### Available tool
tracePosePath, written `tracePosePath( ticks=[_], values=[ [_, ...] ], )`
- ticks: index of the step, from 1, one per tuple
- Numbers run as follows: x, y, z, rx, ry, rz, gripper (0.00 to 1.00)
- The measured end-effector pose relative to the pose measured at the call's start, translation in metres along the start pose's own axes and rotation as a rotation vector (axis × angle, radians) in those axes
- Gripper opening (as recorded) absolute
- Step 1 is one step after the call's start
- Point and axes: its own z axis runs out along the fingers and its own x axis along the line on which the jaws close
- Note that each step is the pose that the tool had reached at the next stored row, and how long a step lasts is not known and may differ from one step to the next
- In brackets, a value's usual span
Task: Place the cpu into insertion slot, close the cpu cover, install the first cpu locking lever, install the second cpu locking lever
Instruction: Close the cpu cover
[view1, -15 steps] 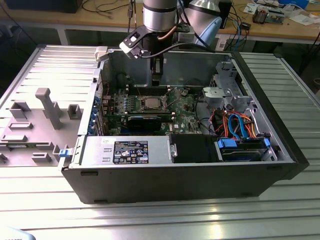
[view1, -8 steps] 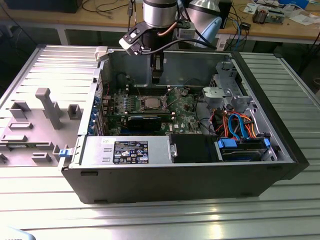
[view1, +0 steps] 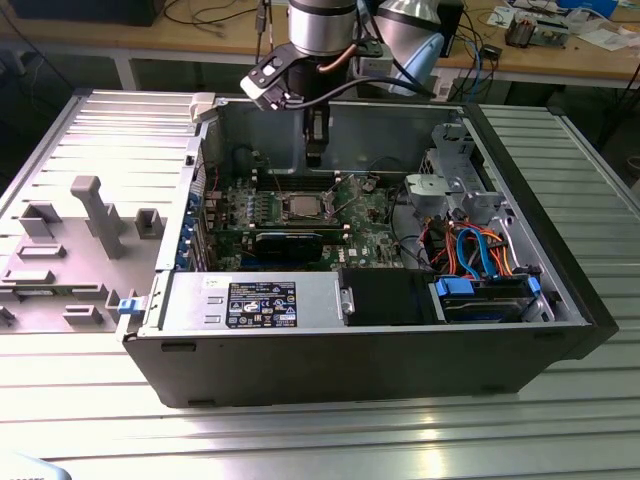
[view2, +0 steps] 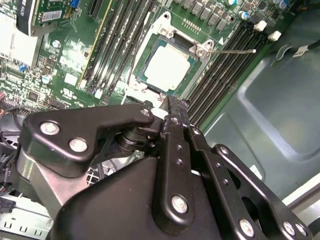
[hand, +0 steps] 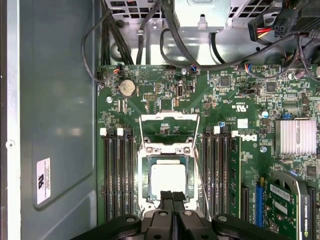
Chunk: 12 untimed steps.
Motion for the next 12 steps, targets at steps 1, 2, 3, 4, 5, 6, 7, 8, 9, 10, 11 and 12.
tracePosePath(
  ticks=[1,2,3,4,5,6,7,8,9,10,11,12],
  values=[
    [0.0000,0.0014,0.0000,0.0000,0.0000,0.000,0.11],
    [0.0000,0.0039,0.0001,-0.0001,0.0000,0.000,0.11],
    [0.0000,0.0053,0.0001,-0.0001,0.0000,0.000,0.11],
    [0.0000,0.0075,0.0001,-0.0001,0.0000,0.000,0.11],
    [0.0000,0.0092,0.0001,-0.0001,0.0001,0.000,0.11],
    [0.0000,0.0111,0.0001,-0.0001,0.0000,0.000,0.11],
    [0.0000,0.0146,0.0002,0.0000,0.0001,0.000,0.11],
    [0.0000,0.0186,0.0002,0.0001,0.0001,0.000,0.11],
    [0.0000,0.0227,0.0003,0.0006,0.0002,0.000,0.11],
    [0.0000,0.0267,0.0003,0.0014,0.0002,0.000,0.11],
    [-0.0001,0.0308,0.0004,0.0026,0.0001,0.000,0.11],
    [-0.0001,0.0356,0.0004,0.0040,0.0001,0.000,0.11]
  ],
)
